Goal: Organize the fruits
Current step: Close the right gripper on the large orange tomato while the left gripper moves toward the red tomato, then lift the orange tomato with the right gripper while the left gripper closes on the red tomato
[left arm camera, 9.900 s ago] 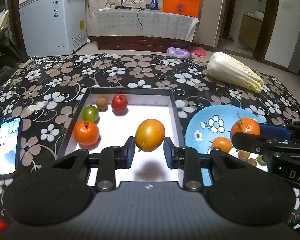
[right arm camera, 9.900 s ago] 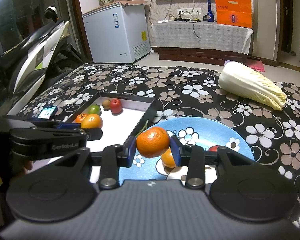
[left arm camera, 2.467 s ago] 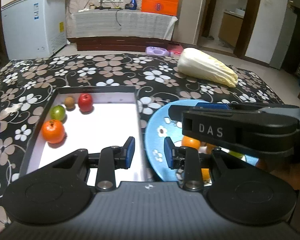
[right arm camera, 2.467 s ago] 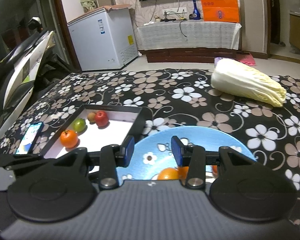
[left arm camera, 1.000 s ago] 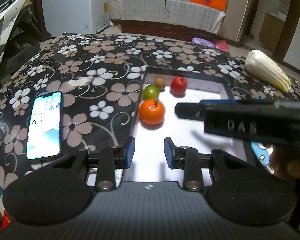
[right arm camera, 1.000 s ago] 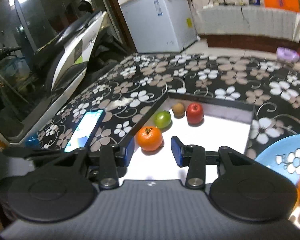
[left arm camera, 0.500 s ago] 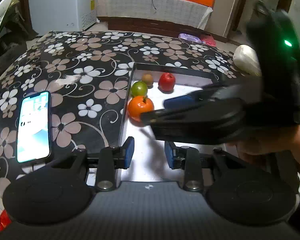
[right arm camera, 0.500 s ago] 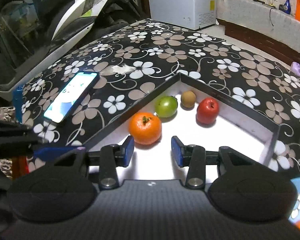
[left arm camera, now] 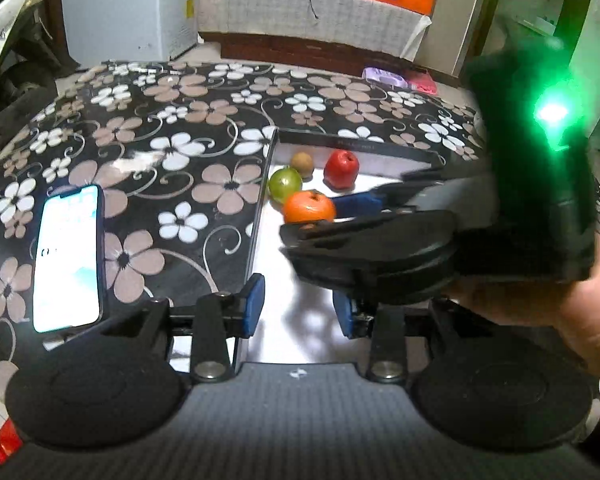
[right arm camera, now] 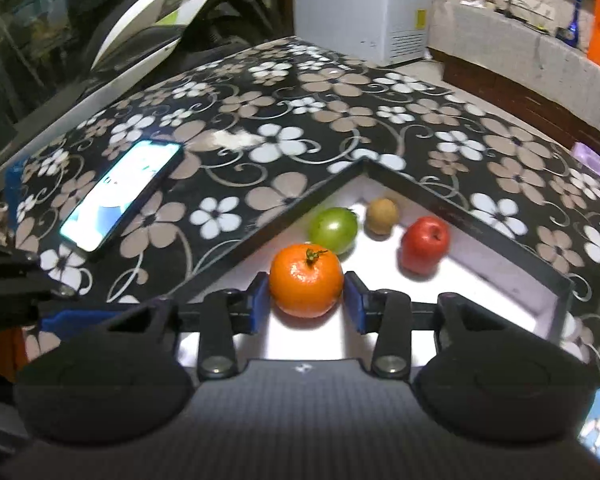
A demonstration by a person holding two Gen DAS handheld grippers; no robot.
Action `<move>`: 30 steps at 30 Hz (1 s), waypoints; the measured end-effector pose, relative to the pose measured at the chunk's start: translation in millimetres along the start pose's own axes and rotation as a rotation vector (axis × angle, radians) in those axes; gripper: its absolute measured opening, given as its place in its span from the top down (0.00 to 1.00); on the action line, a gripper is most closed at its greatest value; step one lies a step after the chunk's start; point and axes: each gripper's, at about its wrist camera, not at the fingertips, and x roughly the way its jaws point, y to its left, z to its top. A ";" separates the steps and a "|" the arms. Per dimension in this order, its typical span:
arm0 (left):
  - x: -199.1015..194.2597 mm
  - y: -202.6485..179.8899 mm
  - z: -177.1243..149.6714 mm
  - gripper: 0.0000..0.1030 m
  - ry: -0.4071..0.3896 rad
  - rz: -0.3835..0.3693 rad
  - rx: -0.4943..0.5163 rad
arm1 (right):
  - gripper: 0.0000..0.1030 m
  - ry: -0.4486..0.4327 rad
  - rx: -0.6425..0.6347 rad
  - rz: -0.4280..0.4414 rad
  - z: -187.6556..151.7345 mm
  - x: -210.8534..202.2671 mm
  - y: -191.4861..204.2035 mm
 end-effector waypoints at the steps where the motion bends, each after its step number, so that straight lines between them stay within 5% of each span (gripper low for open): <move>1: 0.5 -0.4 0.8 0.58 -0.004 0.000 -0.001 | 0.58 -0.004 0.020 0.003 -0.9 -4.5 -3.5; 15: 30.9 -28.5 20.3 0.58 0.007 0.018 0.026 | 0.58 -0.152 0.268 -0.102 -40.1 -115.3 -41.5; 23: 67.2 -65.9 44.2 0.58 -0.029 0.028 0.092 | 0.58 -0.268 0.356 -0.084 -52.5 -134.8 -61.2; 30: 100.7 -62.0 66.1 0.58 -0.031 0.035 0.040 | 0.58 -0.270 0.367 -0.089 -59.9 -138.4 -78.3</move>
